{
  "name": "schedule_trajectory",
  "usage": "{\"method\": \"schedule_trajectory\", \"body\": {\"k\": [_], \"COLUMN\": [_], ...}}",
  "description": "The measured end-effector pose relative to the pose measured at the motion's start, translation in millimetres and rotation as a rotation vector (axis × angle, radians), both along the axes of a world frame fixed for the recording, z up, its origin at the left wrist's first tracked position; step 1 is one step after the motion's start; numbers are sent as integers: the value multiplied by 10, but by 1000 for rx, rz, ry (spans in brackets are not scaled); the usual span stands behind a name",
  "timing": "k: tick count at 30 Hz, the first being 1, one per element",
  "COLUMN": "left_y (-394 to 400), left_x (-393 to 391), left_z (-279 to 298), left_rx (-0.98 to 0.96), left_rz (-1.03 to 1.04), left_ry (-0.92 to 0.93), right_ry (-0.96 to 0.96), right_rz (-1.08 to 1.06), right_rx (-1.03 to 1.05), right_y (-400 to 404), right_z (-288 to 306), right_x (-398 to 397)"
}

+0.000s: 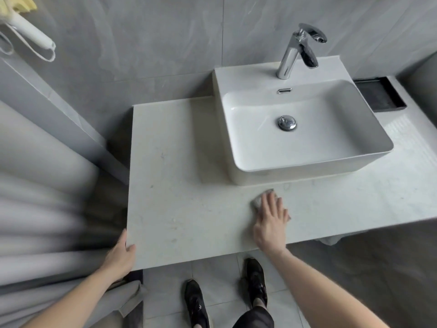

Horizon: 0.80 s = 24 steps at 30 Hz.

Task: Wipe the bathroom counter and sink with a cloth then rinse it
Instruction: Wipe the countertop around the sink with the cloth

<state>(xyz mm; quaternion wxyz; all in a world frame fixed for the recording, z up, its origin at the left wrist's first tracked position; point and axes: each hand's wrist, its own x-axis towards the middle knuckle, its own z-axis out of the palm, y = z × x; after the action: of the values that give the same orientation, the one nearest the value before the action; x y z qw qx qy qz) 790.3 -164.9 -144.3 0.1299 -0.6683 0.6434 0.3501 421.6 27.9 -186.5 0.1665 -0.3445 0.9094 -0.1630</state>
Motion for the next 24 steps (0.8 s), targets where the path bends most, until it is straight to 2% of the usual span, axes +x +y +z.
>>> {"method": "schedule_trajectory", "body": {"k": [5, 8, 10, 13, 16, 18, 21, 24], "left_y": [21, -69, -118, -153, -171, -173, -155, -134], "left_x": [53, 162, 194, 230, 262, 275, 268, 272], "left_z": [-31, -76, -78, -97, -121, -138, -151, -166], "left_rx": [-20, 22, 45, 47, 49, 39, 15, 17], "left_rz": [47, 45, 42, 36, 15, 5, -17, -6], "left_ry": [55, 72, 88, 108, 122, 132, 142, 167], "right_ry": [-97, -192, -321, -479, -440, -312, -134, -33], "right_rz": [333, 423, 356, 111, -124, -204, -259, -222], "right_rx": [-105, -173, -246, -378, -493, -448, -200, 21], "right_y": [-138, -115, -100, -21, 161, 320, 578, 729], "right_z": [115, 145, 217, 444, 580, 555, 404, 165], "right_x": [1145, 1451, 1401, 1096, 539, 79, -491, -531]}}
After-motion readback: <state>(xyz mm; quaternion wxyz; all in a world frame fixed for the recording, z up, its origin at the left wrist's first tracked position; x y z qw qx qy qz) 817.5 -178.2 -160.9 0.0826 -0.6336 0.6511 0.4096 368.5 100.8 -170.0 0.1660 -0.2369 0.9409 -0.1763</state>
